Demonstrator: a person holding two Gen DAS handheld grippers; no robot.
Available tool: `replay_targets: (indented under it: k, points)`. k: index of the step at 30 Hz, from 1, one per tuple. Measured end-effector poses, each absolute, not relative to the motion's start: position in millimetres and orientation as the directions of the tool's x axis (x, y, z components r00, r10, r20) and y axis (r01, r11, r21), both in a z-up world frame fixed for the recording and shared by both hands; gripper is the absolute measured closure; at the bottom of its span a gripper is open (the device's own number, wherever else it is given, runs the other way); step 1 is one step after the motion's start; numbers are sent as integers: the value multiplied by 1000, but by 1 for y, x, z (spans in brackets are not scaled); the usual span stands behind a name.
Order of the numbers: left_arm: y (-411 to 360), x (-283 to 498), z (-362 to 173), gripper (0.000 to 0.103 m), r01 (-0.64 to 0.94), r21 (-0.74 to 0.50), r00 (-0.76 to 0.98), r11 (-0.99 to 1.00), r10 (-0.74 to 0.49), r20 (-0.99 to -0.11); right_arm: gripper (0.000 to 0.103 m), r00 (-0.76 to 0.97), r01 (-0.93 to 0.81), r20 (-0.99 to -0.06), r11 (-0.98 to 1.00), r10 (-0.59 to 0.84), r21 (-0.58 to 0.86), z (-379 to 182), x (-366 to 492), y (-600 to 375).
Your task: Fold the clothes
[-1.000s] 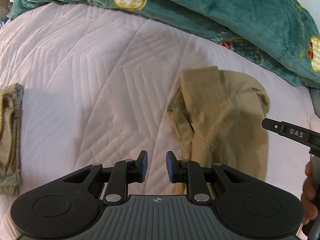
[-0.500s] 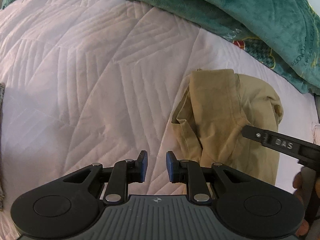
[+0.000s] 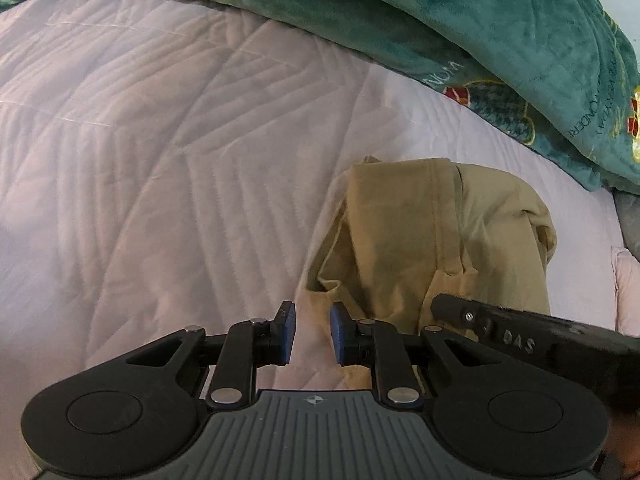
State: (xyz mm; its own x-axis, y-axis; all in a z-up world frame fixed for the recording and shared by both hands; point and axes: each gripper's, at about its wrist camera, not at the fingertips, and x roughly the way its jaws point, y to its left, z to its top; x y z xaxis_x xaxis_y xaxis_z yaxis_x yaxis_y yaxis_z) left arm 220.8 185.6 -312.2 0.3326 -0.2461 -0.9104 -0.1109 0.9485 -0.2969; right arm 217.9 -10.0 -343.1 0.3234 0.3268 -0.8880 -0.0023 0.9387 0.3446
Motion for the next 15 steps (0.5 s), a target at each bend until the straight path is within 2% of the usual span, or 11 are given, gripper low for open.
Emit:
replay_targets:
  k: [15]
  points:
    - [152,222,-299,82,-65,-307,312,950,-272,-910,101,383,-15,-850,923,361,385,-318,201,-33]
